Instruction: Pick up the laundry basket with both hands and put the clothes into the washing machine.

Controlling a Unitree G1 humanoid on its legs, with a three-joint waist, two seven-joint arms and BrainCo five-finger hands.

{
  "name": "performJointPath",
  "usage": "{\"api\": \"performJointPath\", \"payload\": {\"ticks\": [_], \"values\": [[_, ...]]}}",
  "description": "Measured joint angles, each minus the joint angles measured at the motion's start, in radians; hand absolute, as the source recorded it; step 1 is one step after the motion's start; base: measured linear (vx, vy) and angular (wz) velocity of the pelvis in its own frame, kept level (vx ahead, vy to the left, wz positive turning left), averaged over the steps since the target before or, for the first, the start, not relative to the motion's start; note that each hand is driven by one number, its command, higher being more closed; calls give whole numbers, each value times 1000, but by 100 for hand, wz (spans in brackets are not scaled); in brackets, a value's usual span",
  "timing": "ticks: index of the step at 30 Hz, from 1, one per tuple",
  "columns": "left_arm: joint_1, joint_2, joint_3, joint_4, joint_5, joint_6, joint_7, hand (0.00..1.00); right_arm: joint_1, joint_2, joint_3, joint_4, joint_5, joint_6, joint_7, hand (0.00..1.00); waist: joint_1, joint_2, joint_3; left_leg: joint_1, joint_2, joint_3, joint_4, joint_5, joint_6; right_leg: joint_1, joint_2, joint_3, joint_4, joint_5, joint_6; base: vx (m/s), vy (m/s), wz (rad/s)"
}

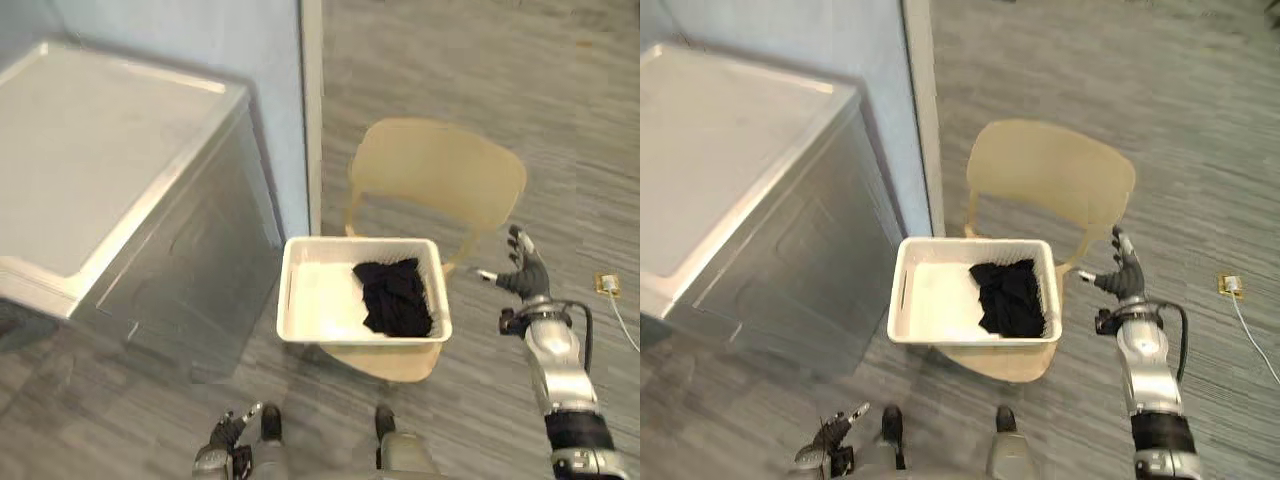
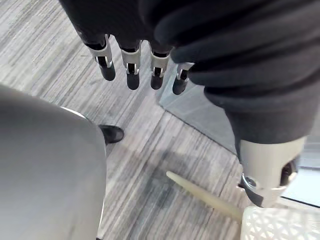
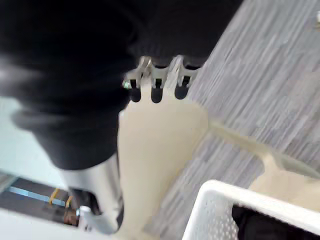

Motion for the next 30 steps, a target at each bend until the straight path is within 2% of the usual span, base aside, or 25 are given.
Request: {"api": "performJointPath", "payload": {"ticks": [3, 5, 9, 12, 15, 19, 26, 30], "values": [[3, 11, 3, 3, 4, 3, 2, 0, -60, -28, 151, 0, -48, -7, 49, 0, 28, 12, 32, -20, 3, -16, -2, 9, -4, -8, 2, -19, 0, 1, -2, -34, -14, 19], [3, 20, 3, 11, 4, 11, 3, 0, -82, -28, 206, -1, -70, -13, 70, 0, 28, 7, 38, -39, 1, -27, -5, 14, -2, -24, 1, -30, 7, 2, -3, -38, -3, 14], [-18, 27, 1, 9, 1, 18, 9, 0, -130, -37, 251, 20, -96, -16, 76, 0, 26, -12, 79, -52, -6, -33, -42, 43, 4, -56, -4, -34, 22, 6, -9, -72, 13, 7], [-62, 27, -14, -3, -6, 14, 17, 0, -167, -48, 274, 97, -105, -15, 75, 0, 27, -14, 114, -52, -7, -50, -58, 61, 6, -62, -3, -43, 37, 6, -9, -80, 4, 13], [-105, 25, -57, -32, -47, -1, 45, 0, -200, -55, 274, 176, -150, -13, 67, 0, 25, -11, 150, -74, -8, -55, -62, 77, 5, -95, -3, -41, 60, 6, -10, -103, -1, 3], [-134, 2, -123, -84, -87, -22, 48, 0, -222, -71, 264, 269, -199, 7, 49, 0, 21, -3, 201, -94, -9, -58, -63, 96, 8, -130, -4, -38, 90, 6, -10, -84, -9, 1], [-138, -3, -136, -84, -117, -27, 48, 0, -304, -136, 208, 394, -214, 15, -14, 0, 19, 36, 223, -156, -10, -67, -78, 124, 9, -215, -4, -38, 129, 6, -10, -46, -32, 1], [-141, -1, -135, -77, -134, -33, 49, 0, -390, -144, 198, 473, -211, 16, -45, 0, 23, 53, 232, -193, -12, -67, -92, 146, 10, -273, -5, -33, 157, 4, -11, -21, -52, 0]]}}
